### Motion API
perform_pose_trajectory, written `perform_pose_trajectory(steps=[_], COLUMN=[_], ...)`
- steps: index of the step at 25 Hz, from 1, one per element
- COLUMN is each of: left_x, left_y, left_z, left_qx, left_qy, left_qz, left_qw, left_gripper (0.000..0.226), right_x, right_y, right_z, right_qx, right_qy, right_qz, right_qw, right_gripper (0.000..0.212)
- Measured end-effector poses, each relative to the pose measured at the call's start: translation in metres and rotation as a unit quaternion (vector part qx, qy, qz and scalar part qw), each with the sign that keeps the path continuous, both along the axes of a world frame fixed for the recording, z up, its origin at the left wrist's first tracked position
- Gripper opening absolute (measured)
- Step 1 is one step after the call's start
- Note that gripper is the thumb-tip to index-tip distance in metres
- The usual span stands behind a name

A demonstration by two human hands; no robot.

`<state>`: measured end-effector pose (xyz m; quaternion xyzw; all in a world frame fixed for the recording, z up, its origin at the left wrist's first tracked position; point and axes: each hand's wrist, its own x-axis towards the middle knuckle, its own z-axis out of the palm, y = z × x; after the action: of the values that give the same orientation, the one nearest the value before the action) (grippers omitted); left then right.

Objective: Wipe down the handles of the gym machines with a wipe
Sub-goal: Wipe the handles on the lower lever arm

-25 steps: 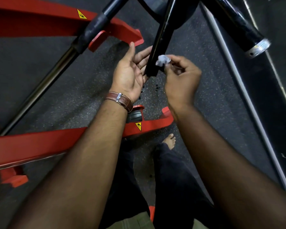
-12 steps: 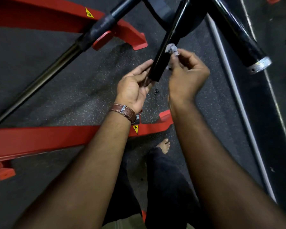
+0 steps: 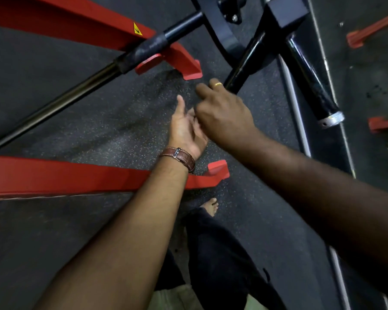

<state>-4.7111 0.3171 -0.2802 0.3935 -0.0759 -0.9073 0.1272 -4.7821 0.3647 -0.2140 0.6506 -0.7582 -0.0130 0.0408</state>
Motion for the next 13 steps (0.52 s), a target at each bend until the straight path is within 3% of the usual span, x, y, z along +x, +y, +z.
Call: perform_pose_trajectory(steps=[3,7,9,13], left_x=[0.0,0.01,0.011,0.004], left_y=[-0.001,-0.008,-0.006,-0.001], left_z=[0.002,0.001,0.001,0.004], left_qx=[-0.005,0.036,0.04,0.029], left_qy=[-0.031,-0.015,-0.022,-0.04], left_qz=[-0.001,-0.013,0.003,0.043], left_qw=[0.999,0.999,0.999,0.998], left_gripper=[0.069,0.08,0.08,0.073], right_x=[-0.01,0.025,0.019,-0.019], right_y=[-0.024,-0.029,-0.034,-0.054], right_z=[0.008,0.005,0.011,0.027], right_qx=[0.134,0.261,0.283,0.247], right_qy=[0.043,0.035,0.013,0.067], right_qz=[-0.017,-0.011,-0.008,-0.106], right_qw=[0.99,0.965,0.959,0.961], right_gripper=[0.03,0.031,0.032,0.032])
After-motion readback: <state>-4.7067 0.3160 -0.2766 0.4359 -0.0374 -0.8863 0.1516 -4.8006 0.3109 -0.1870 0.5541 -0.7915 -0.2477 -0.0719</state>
